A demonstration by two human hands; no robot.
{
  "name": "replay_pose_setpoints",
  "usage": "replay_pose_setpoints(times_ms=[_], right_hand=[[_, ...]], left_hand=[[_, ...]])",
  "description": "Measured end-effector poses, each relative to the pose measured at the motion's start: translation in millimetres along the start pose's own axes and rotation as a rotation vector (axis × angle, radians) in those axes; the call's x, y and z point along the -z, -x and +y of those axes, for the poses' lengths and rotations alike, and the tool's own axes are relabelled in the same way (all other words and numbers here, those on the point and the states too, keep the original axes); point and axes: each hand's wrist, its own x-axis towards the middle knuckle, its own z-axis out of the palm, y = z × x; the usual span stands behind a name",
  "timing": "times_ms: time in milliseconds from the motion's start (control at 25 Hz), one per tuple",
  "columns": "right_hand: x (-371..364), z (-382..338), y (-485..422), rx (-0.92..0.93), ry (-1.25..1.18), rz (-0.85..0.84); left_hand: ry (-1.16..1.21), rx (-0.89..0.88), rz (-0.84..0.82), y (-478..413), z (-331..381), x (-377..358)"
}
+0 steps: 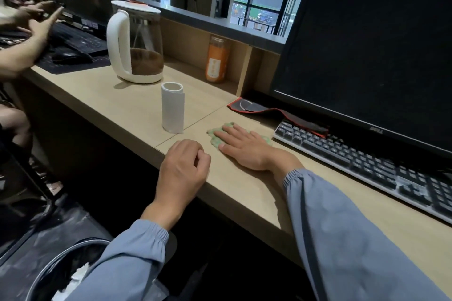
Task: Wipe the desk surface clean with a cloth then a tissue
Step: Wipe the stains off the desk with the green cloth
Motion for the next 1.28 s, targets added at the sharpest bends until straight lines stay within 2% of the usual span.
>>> replay_pose_setpoints(times_ms=[240,440,760,1040,1280], right_hand=[[20.9,22.1,-77.7,-0.049,0.016,0.023],[23.3,19.1,-95.0,-0.072,0.022,0.039],[2.3,-31.5,-33.7,-0.022,0.021,0.011],[-19.2,-89.8,33.3,0.039,0.061,-0.012],[-27.8,-68.0,95.8,-0.008,0.012,0.010]], left_hand=[[-0.034,-0.036,0.008,-2.2,-6.7,-5.5],[-0.038,-0.057,0.023,-4.1,-7.3,-7.7],[0.158,-0.007,-0.044,-0.1,-2.1,15.6],[0.085,0.032,-0.011,36.3,-0.8,48.3],[0.086,-0.023,-0.117,52.9,45.0,50.1]])
